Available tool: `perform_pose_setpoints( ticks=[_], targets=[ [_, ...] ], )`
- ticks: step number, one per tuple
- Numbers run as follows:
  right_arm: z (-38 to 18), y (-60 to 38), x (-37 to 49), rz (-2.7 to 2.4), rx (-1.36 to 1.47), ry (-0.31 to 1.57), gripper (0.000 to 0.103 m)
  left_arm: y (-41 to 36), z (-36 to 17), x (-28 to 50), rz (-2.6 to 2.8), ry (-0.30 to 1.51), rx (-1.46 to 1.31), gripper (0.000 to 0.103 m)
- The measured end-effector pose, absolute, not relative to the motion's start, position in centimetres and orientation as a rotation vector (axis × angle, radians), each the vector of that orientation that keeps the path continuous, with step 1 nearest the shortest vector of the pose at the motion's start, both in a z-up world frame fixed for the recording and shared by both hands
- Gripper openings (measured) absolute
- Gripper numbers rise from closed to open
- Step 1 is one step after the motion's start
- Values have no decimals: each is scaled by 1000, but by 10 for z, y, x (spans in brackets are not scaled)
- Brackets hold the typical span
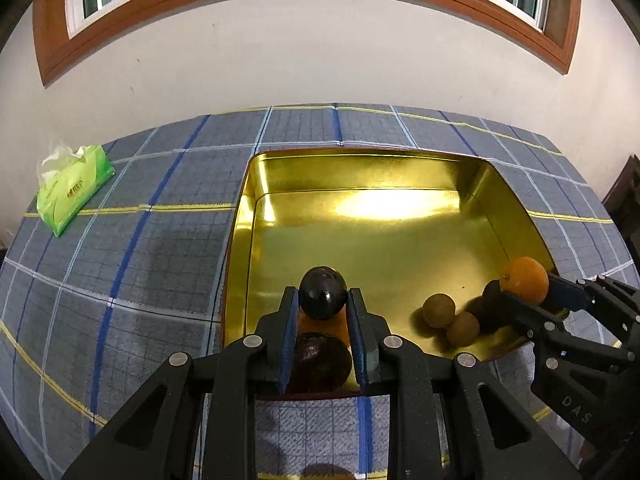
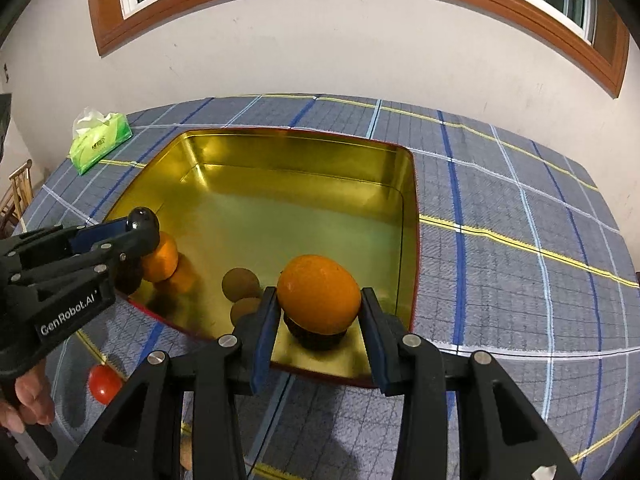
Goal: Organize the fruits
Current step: 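Lower the plum into the tin and open the left gripper while the right gripper releases the orange, then move both open grippers back to the remaining fruits on the cloth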
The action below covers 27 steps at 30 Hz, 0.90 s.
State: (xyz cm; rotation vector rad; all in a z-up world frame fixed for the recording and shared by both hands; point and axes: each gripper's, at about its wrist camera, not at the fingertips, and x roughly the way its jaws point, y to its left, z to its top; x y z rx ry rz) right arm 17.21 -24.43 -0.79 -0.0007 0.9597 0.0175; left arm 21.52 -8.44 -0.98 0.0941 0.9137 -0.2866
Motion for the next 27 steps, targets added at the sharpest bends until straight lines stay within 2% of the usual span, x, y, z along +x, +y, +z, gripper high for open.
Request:
perform_pose_setpoints(
  ticks=[16,19,21,27],
  targets=[
    [-11,-238,181,17,-12,969,38,-90,-13,218,-267,921,129,27],
    [-10,-238,178,15,-8,969,40,-89,-14,215,-272,933,126,35],
    [-9,-237,176,18,-6,970,41,-87,-14,213,-268,938,123,47],
    [0,-236,165,13,-16,954,42,-83,-9,202,-262,929,124,49]
  ],
)
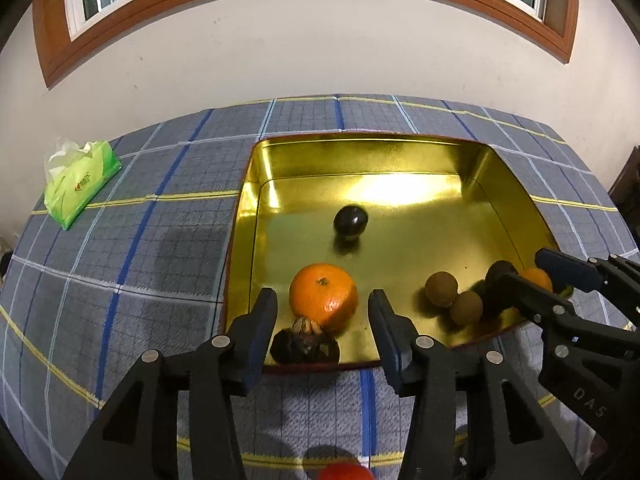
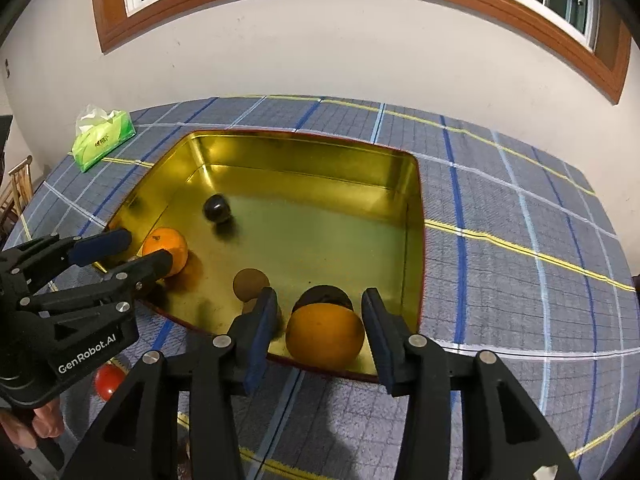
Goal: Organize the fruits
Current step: 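Move both open grippers back to the remaining fruits on the cloth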
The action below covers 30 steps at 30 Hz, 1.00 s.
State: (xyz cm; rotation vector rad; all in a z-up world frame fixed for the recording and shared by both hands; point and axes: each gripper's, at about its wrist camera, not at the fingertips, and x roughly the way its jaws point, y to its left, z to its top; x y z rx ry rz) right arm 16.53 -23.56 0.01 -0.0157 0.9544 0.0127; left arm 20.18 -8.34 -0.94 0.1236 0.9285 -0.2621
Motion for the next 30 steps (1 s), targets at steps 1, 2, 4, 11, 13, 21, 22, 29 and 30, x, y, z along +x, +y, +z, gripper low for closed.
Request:
perform_pose_setpoints(
  ticks=[1,2,4,11,13,21,22,29,30],
  targets=[
    [2,-236,163,14,-12,951,42,-82,-7,199,-263,925,121,49],
    [5,-235,160,12,-11,948,42,-81,-5,197,-263,922,119,49],
    [9,-234,154,12,-14,940,42,-79,-2,190,-265,915,115,49],
    [22,-224,117,22,-3,924,42,-63,12,153,-270,882,102,49],
    [21,-221,101,22,2,929,42,-55,11,138,-269,879,98,49],
    [-2,-206,40,35,8,984,42,-22,-9,85,-233,918,76,49],
    [-5,-204,35,36,7,991,42,-19,-13,79,-228,925,77,49],
    [-26,-188,13,60,-14,1031,42,3,-38,54,-180,972,56,49],
    [-28,-186,13,62,-19,1033,42,5,-40,52,-175,975,55,49]
  ],
)
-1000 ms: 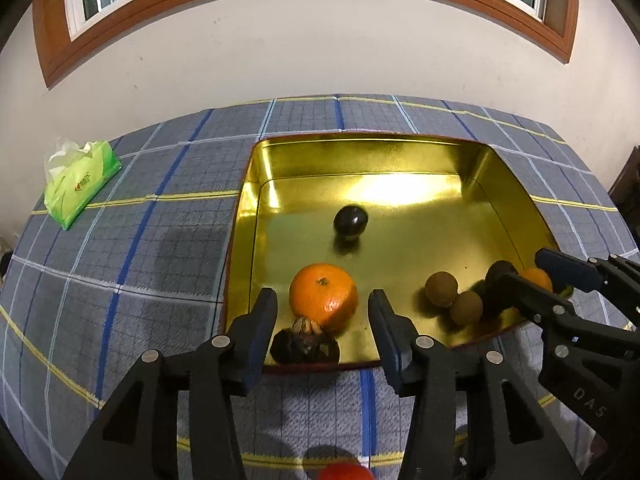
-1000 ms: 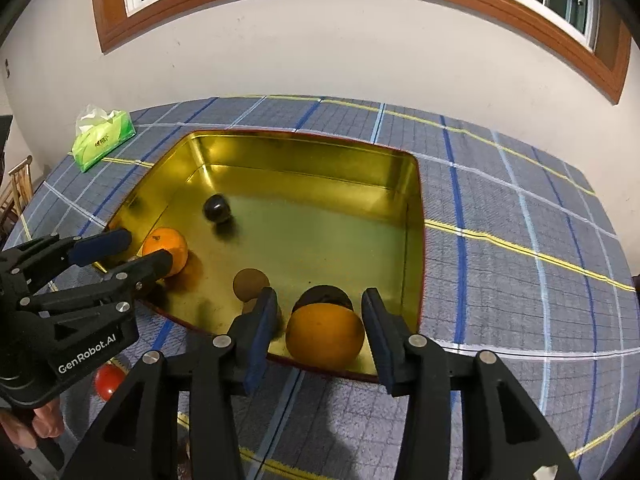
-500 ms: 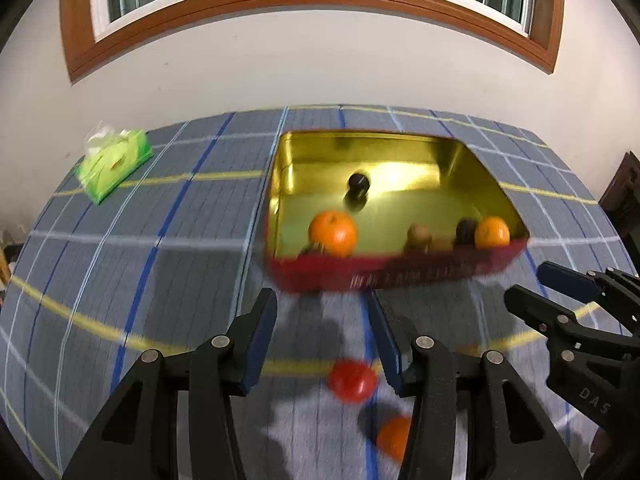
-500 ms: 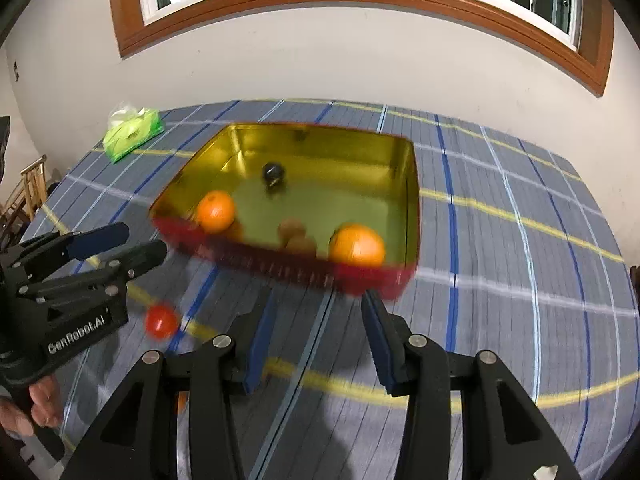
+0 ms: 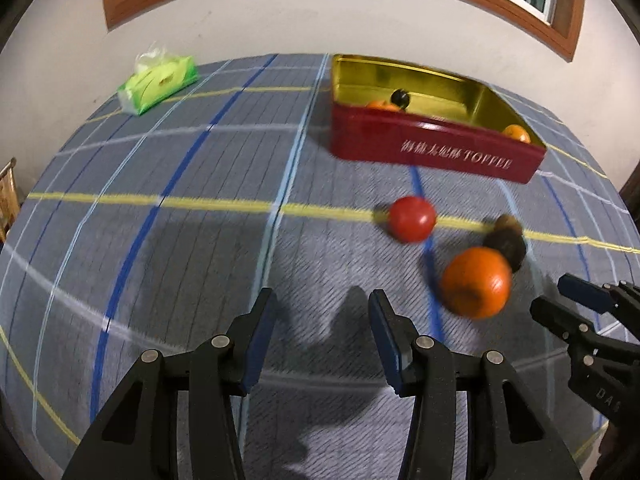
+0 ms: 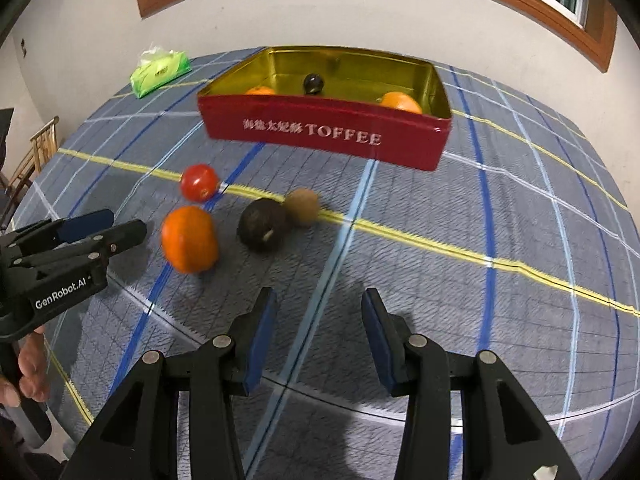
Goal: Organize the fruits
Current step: 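Move both open grippers back to the remaining fruits on the cloth, then close the right gripper on the dark brown fruit while the left gripper grasps the large orange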
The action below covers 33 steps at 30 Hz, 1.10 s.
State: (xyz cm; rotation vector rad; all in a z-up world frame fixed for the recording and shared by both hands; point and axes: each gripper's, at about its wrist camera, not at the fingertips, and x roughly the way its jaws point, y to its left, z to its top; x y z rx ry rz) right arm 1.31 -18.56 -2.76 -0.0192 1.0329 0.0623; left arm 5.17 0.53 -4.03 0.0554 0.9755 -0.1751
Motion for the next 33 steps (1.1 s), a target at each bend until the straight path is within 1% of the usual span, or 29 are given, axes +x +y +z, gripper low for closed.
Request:
perform_pose_setpoints(
  ticks=[11,14,18,21,22,23,33],
  targets=[
    [-33,-165,37,84,-53,1021,43,19,-44,50,-165,953,59,50],
    [-34,-159,45,96,-67,1014,43,19,-44,51,-159,947,60,53],
    [-34,-159,54,96,-49,1008,40,19,-44,50,-153,941,53,53],
    [-34,-161,59,88,-39,1003,36,19,-44,48,-148,939,51,53],
    [-34,-161,59,85,-45,1001,32,19,-44,47,-148,940,51,53],
    [-34,-160,58,85,-50,996,31,19,-44,47,-147,940,51,53],
    [-34,-165,38,89,-37,981,30,7,-43,42,-172,948,61,53]
  ],
)
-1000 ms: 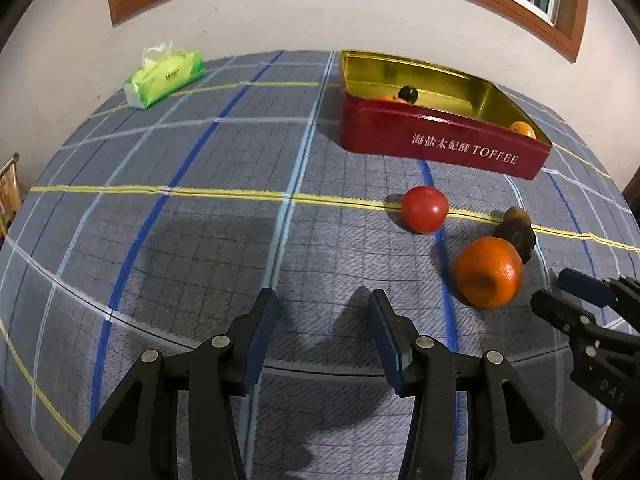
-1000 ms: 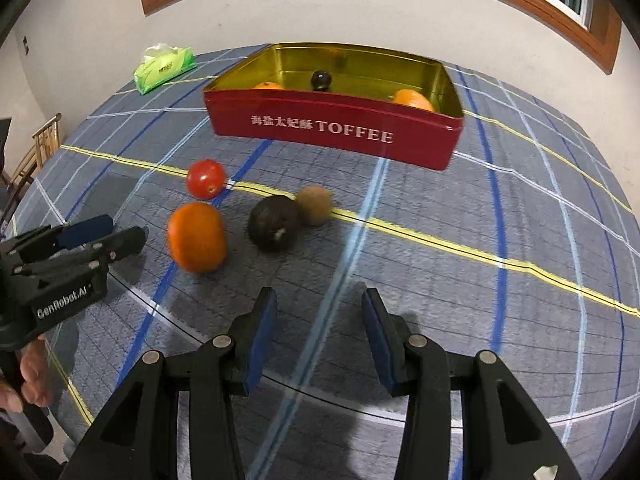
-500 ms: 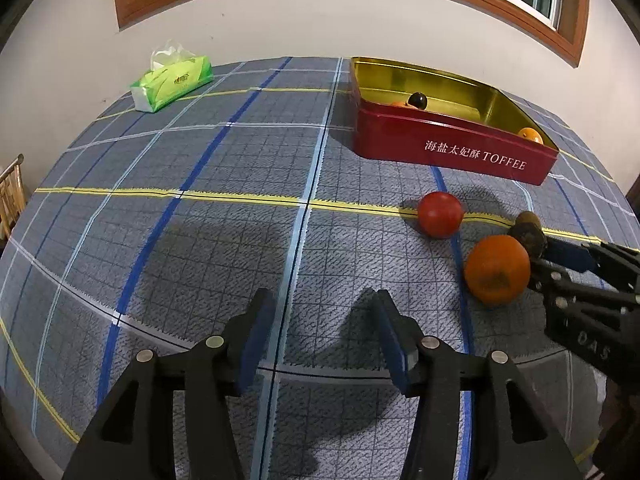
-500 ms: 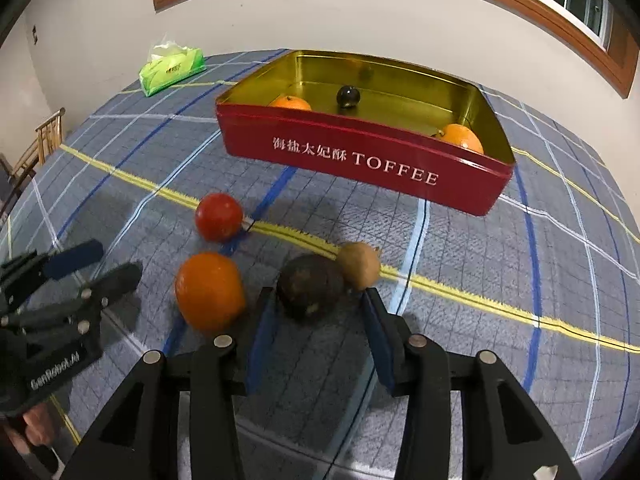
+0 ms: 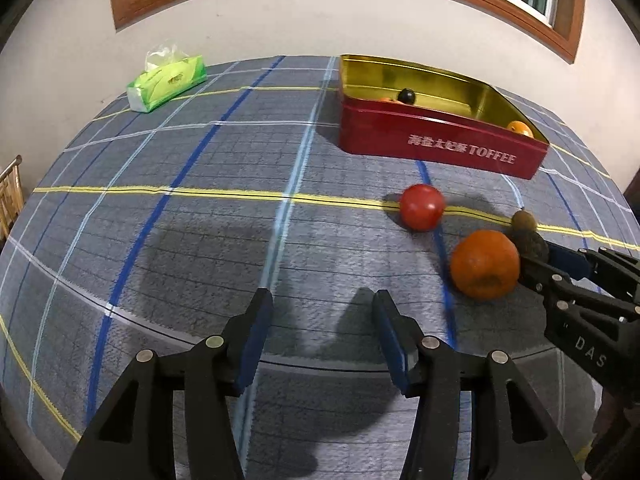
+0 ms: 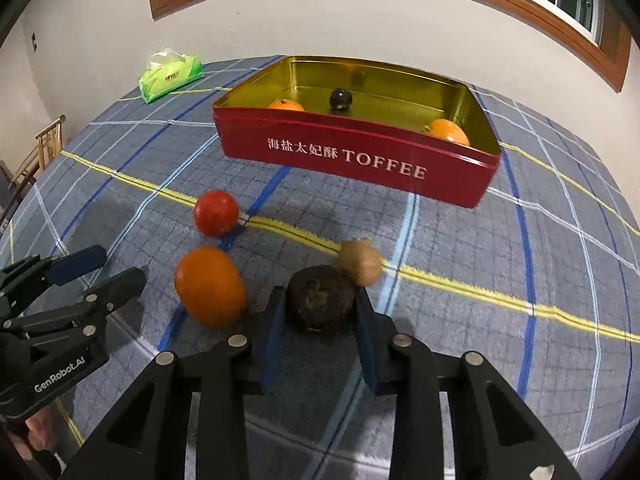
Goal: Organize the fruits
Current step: 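Close the right gripper on the dark brown fruit while the left gripper grasps the large orange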
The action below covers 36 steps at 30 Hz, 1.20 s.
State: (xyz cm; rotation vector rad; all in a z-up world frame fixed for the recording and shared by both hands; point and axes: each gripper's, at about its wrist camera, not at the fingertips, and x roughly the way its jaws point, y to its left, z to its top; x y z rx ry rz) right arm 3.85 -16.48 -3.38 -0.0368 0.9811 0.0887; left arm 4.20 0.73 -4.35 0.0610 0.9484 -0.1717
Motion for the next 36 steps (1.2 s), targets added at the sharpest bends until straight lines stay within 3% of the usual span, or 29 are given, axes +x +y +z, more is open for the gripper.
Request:
perform_pose_setpoints(
  ticks=[36],
  targets=[
    [-35,-234,17,-83,20,943,30,-61,-46,26,-345,918,100,53]
  ],
)
